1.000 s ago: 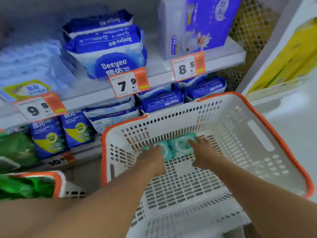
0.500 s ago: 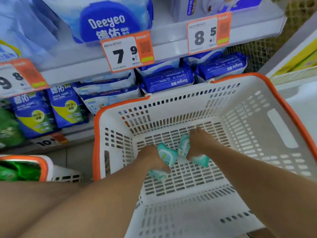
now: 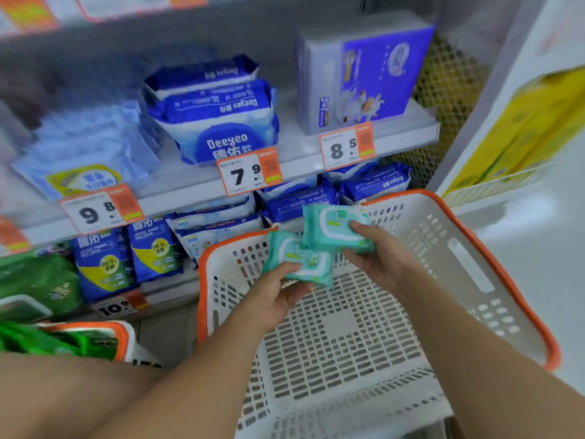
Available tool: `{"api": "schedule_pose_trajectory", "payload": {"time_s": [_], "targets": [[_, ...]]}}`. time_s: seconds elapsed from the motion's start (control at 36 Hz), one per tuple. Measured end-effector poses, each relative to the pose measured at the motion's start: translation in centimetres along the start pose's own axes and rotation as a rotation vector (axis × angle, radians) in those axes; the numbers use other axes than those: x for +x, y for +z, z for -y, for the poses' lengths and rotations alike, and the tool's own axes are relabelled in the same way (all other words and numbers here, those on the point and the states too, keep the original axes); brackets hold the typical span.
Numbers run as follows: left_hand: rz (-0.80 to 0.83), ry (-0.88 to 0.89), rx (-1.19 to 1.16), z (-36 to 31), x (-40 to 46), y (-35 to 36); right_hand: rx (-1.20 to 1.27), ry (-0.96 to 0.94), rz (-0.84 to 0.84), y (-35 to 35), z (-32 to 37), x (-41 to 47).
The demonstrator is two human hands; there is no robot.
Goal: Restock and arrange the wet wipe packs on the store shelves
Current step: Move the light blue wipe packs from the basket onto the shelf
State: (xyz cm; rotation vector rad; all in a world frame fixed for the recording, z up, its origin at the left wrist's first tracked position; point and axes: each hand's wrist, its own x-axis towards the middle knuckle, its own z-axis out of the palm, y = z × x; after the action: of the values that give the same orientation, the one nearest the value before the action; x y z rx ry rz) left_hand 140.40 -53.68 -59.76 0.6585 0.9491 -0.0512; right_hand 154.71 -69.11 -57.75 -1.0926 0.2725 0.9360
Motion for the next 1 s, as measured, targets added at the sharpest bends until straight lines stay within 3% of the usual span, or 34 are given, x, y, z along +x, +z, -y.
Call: {"api": "schedule_pose_trajectory", "payload": {"time_s": [0.08,0.22,0.39,0.5,0.67,0.75,0.83,0.89,1.0], "targets": [[0.049,0.145,-0.211,-3.6,-2.9,2.6,-0.095,-0.221,0.085,2.8,3.7,-2.1],[0.206,0.323,-0.316,-8.3,-7.6,5.9,-0.14,-0.322,0.291,7.3,6.9,-6.2],[0.358,0.498,-0.169,-13.0,-13.7,8.2,-0.055,-0.374,0.523,9.6,10.1,-9.8],[0.404,0.622,-0.006,-16.5,-18.9,9.9,-0.154,-0.441,0.655,12.3,12.7,-12.7],[0.343,0.888,0.186,-22.8,-26.1,11.7,-0.243,-0.669,0.586,20.6,16.5,-17.4],[0.323,1.049,0.416,-26.3,-29.3,12.3,-0.319,-0.792,0.545,24.4,20.0,-18.8],[0.169,1.212,0.658,-29.7,-29.3,12.7,-0.46,-0.862,0.564,27.5,23.2,-18.2],[0.102,1.215,0.665,-31.9,-27.9,12.7,-0.551,-0.867,0.582,29.0,24.9,-17.0],[0.149,1.086,0.633,-35.7,-24.6,12.7,-0.798,-0.929,0.492,31.0,27.0,-13.4]]}}
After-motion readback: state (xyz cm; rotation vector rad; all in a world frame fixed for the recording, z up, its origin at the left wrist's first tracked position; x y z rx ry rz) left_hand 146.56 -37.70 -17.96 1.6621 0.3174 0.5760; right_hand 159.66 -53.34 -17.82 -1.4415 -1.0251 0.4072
